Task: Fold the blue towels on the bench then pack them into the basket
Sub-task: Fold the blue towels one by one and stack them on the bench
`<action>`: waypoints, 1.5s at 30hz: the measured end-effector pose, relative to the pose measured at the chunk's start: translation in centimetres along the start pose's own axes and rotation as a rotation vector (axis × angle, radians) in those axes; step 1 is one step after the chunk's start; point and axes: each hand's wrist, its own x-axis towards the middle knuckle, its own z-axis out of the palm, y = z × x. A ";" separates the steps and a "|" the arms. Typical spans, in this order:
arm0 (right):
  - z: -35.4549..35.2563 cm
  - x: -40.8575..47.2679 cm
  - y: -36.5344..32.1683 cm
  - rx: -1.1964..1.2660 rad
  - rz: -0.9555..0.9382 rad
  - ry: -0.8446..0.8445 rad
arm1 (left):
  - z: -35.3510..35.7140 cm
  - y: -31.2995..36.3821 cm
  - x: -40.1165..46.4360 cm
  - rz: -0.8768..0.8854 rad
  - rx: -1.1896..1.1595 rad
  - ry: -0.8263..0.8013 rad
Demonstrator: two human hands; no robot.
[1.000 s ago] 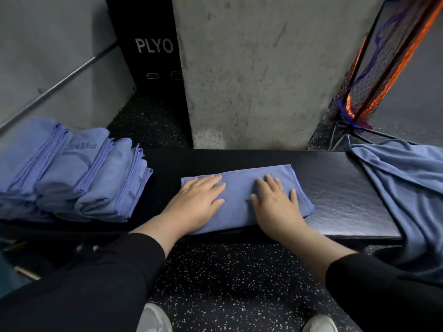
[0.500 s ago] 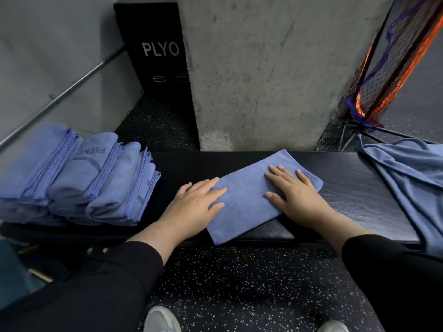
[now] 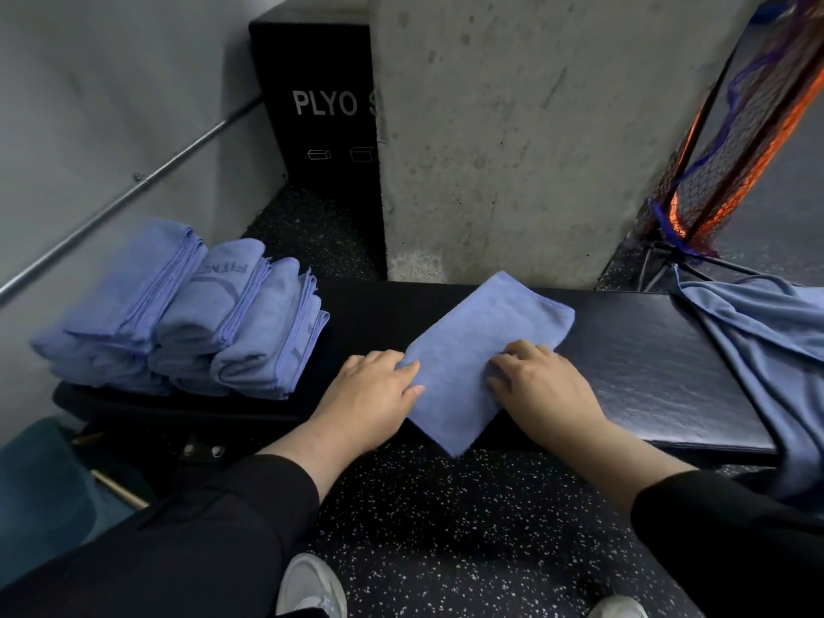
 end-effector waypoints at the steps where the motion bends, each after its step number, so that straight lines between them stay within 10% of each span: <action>1: 0.1 0.2 0.6 -0.003 -0.017 -0.019 | -0.1 -0.1 -0.5 0.056 -0.018 -0.003; 14: -0.5 -3.9 3.7 0.148 -0.476 -0.075 | -0.3 -0.6 -2.2 0.348 0.008 -0.074; 19: 0.3 -5.4 3.2 -0.034 -0.399 -0.155 | 0.1 0.1 -1.8 0.345 0.088 -0.036; 26: -2.5 -5.4 1.6 0.414 -0.102 -0.150 | -0.4 1.7 -2.0 0.286 0.030 -0.056; 34: -5.0 -6.2 2.9 0.730 0.141 -0.171 | -2.6 2.4 -2.2 0.017 -0.684 -0.074; 45: -4.4 -2.4 3.4 0.773 0.378 -0.043 | -3.8 4.2 2.2 -0.218 -1.036 -0.065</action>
